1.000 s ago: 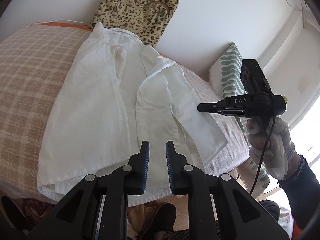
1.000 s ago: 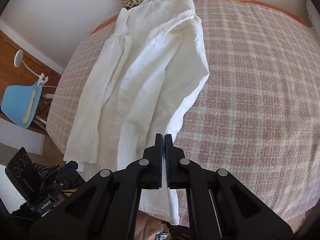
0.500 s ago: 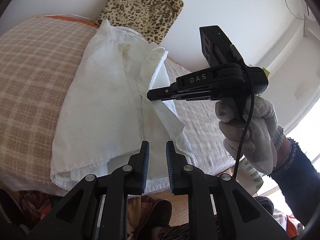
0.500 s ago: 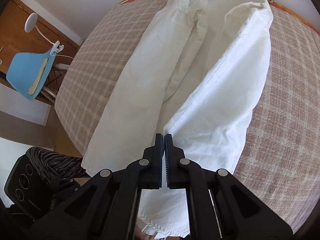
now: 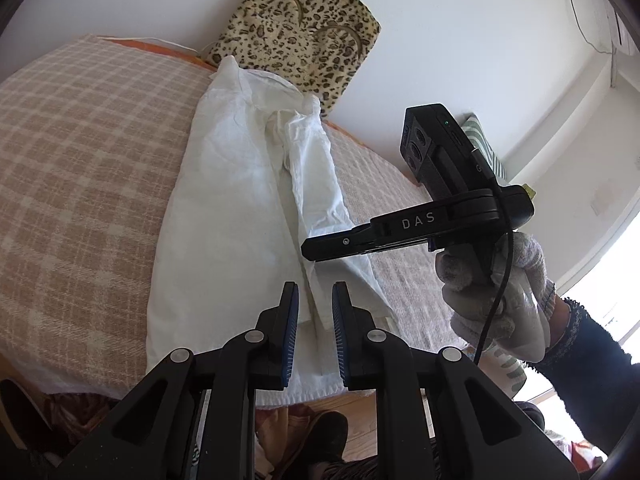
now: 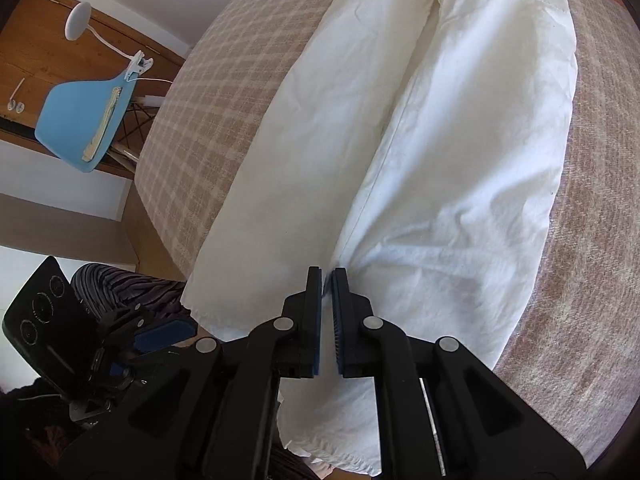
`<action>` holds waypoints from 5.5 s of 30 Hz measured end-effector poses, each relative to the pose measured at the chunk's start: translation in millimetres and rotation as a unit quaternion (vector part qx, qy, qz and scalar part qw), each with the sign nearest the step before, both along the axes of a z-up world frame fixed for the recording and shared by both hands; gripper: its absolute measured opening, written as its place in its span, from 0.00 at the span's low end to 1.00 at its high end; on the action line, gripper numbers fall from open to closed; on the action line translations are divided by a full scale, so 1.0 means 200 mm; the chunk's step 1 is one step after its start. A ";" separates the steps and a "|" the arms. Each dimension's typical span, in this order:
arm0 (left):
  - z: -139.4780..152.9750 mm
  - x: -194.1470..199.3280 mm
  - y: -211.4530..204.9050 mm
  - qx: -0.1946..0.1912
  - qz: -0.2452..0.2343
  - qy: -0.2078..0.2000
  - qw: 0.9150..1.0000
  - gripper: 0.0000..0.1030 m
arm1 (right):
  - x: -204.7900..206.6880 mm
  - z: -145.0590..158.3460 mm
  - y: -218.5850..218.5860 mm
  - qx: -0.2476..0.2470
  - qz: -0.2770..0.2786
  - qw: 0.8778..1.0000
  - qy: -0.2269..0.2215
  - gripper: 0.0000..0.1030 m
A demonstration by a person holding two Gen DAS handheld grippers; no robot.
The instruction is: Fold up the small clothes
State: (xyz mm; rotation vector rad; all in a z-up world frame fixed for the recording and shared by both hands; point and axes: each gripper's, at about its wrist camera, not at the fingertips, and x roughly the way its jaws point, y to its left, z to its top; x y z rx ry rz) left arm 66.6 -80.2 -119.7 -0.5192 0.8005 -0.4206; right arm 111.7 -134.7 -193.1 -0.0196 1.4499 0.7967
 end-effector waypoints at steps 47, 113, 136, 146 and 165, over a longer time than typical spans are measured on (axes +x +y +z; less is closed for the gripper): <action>0.07 0.01 0.01 0.118 -0.106 -0.030 0.987 0.15 | 0.07 0.35 -0.36 0.008 -0.076 0.977 -0.200 0.35; -0.08 0.62 -0.43 0.169 -0.280 0.067 0.943 0.38 | -0.75 0.09 -0.65 -0.017 -0.096 0.976 -0.196 0.36; -0.05 0.61 -0.53 0.150 -0.281 0.047 0.947 0.38 | -0.79 0.14 -0.57 -0.017 -0.096 0.971 -0.218 0.12; -0.22 0.64 -0.60 0.182 -0.289 0.061 0.938 0.38 | -0.69 0.00 -0.43 -0.047 -0.073 0.977 -0.197 0.12; -0.04 0.15 -0.37 0.197 -0.289 0.018 0.937 0.38 | -0.41 0.15 -0.33 -0.011 -0.052 0.971 -0.231 0.12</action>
